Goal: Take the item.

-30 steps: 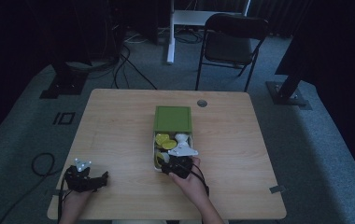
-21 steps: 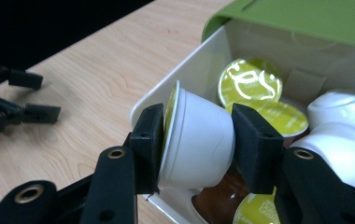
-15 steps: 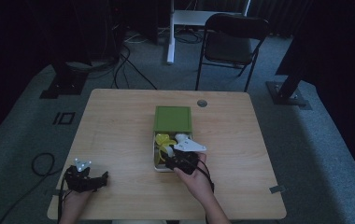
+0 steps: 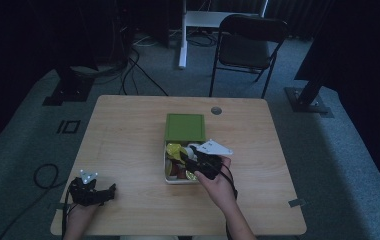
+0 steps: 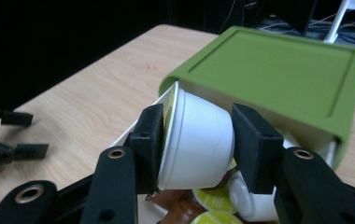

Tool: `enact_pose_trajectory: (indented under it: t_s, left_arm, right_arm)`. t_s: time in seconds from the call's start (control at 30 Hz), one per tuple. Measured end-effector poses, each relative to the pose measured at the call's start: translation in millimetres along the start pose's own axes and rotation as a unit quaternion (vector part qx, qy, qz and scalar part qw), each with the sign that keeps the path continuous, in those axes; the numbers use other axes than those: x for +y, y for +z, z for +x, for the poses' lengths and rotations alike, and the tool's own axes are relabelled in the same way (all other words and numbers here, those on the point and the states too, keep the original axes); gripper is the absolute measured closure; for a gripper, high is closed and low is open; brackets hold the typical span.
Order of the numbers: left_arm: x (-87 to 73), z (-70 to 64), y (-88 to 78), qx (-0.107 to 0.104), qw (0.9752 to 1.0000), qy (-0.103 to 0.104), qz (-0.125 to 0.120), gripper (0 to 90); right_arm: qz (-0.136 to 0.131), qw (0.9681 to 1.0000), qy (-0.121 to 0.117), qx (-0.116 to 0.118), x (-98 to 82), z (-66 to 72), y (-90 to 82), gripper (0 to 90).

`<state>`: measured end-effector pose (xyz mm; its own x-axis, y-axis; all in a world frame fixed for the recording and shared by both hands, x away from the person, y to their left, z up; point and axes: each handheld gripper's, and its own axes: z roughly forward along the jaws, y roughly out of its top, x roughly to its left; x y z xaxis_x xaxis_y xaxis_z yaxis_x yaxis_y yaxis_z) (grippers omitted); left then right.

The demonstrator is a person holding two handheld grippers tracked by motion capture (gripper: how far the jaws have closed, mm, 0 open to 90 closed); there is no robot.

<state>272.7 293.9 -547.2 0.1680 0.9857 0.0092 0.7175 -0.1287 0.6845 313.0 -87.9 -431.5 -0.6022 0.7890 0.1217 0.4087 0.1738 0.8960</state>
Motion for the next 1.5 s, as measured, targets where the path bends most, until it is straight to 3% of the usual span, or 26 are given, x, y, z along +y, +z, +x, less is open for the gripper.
enact_pose_trajectory:
  t_s: [0.6, 0.87, 1.27, 1.5]
  left_arm:
    - [0.1, 0.1, -0.1, 0.000, 1.0000, 0.001, 0.001, 0.1]
    - [0.1, 0.1, -0.1, 0.000, 1.0000, 0.001, 0.001, 0.1]
    - [0.0, 0.0, -0.1, 0.000, 1.0000, 0.000, 0.000, 0.1]
    - [0.0, 0.0, -0.1, 0.000, 1.0000, 0.000, 0.000, 0.1]
  right_arm:
    - [-0.031, 0.9990, 0.008, -0.031, 13.0, -33.9, -19.5, 55.9]
    - [-0.040, 0.9976, 0.023, -0.051, 14.6, -52.9, -28.9, 55.9]
    - [-0.041, 0.9957, 0.028, -0.078, 5.8, -75.2, -32.9, 56.0]
    - [-0.041, 0.9939, 0.043, -0.093, -4.7, -91.9, -32.4, 55.9]
